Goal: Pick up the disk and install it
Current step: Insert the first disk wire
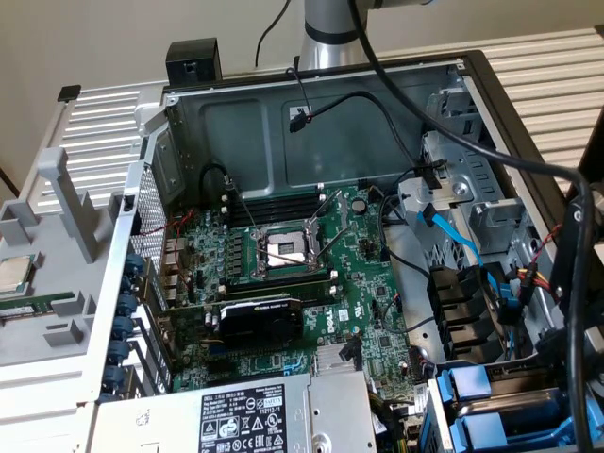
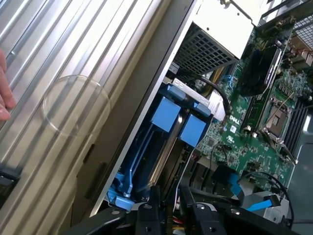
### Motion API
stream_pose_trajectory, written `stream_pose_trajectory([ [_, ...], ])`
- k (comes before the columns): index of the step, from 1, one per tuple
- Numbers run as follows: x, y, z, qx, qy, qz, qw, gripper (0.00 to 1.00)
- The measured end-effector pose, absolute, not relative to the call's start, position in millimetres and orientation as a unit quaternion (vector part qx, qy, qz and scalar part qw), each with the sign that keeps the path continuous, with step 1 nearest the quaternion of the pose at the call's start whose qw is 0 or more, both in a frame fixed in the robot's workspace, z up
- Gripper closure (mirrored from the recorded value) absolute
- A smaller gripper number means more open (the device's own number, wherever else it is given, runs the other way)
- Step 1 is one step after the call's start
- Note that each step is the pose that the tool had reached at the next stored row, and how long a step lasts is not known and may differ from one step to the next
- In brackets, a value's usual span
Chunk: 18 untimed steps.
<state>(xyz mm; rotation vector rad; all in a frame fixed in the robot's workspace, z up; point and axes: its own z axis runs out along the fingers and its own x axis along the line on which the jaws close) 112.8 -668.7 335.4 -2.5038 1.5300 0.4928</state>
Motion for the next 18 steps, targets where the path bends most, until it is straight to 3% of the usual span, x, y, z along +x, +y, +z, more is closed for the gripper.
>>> stream_pose_trajectory([
  [18,112.8,-667.9,330.7,-0.845,0.5,0.169,0.086,0.7],
])
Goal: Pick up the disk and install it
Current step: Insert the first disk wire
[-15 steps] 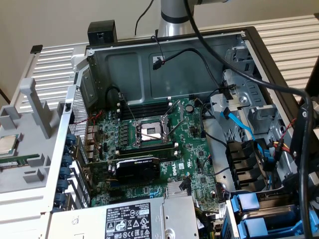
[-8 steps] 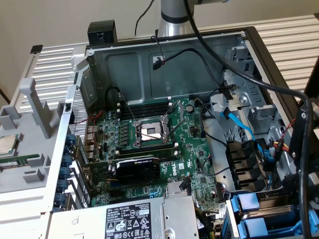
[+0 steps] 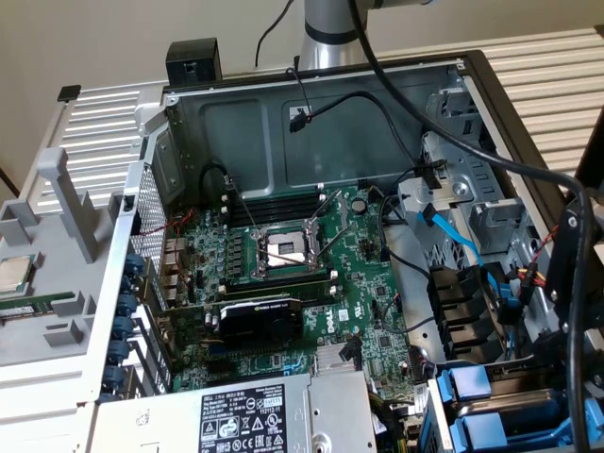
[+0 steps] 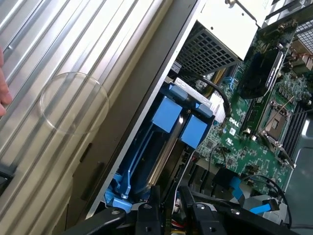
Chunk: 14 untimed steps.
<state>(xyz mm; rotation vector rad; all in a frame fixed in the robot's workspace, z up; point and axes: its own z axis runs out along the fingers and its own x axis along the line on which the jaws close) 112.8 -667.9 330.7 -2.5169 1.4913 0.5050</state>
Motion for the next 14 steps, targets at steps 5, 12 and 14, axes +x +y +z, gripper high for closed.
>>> stream_pose_trajectory([
  [5,112.8,-667.3,330.3,-0.847,0.496,0.17,0.086,0.7],
  [12,112.8,-666.6,329.6,-0.85,0.491,0.171,0.085,0.7],
  [14,112.8,-666.6,329.5,-0.85,0.49,0.171,0.085,0.7],
])
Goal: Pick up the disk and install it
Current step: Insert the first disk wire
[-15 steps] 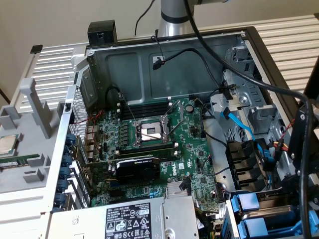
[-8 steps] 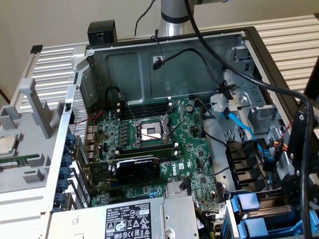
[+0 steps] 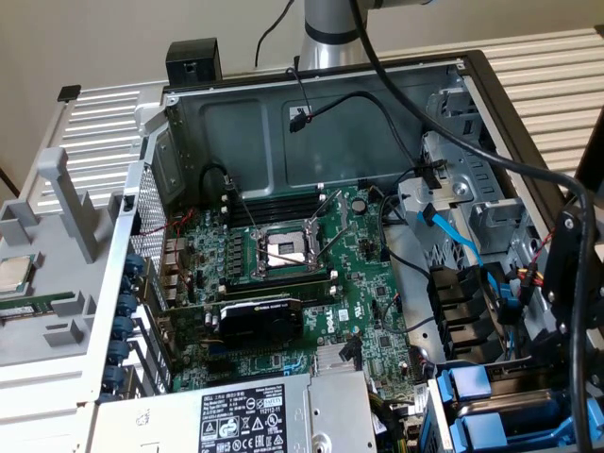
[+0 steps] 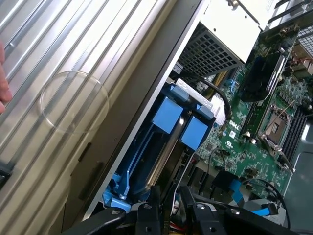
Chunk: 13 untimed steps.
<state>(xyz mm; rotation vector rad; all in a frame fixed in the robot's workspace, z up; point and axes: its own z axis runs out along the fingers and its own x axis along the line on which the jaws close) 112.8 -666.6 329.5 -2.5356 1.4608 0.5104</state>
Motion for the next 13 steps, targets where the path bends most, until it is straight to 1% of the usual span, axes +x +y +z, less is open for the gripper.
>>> stream_pose_trajectory([
  [5,112.8,-666.6,329.2,-0.852,0.488,0.172,0.086,0.7],
  [7,112.8,-666.6,329.2,-0.852,0.487,0.172,0.085,0.72],
  [8,112.8,-666.6,329.2,-0.852,0.487,0.172,0.085,0.79],
  [9,112.8,-666.6,329.2,-0.852,0.486,0.172,0.085,0.83],
  [13,112.8,-666.6,329.2,-0.853,0.486,0.172,0.085,0.83],
])
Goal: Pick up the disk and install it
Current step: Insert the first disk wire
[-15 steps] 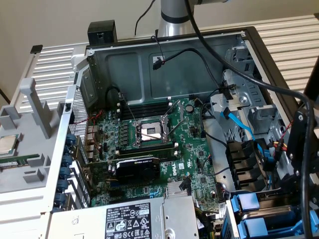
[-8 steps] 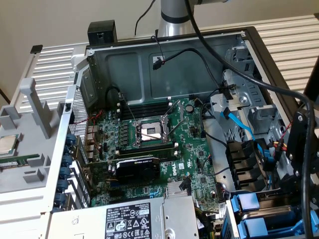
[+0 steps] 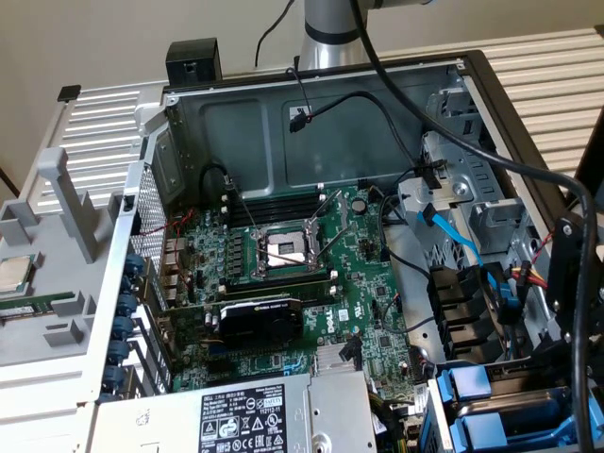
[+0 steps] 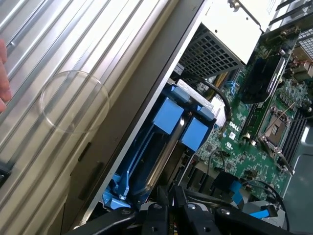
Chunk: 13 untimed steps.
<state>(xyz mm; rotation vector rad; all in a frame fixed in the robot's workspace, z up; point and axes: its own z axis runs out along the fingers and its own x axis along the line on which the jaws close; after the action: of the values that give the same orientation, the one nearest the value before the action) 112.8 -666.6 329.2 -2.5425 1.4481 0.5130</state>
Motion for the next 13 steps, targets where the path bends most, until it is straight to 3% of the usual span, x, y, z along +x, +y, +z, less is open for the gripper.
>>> stream_pose_trajectory([
  [13,111.6,-662.5,334.4,-0.854,0.487,0.166,0.079,0.83],
])
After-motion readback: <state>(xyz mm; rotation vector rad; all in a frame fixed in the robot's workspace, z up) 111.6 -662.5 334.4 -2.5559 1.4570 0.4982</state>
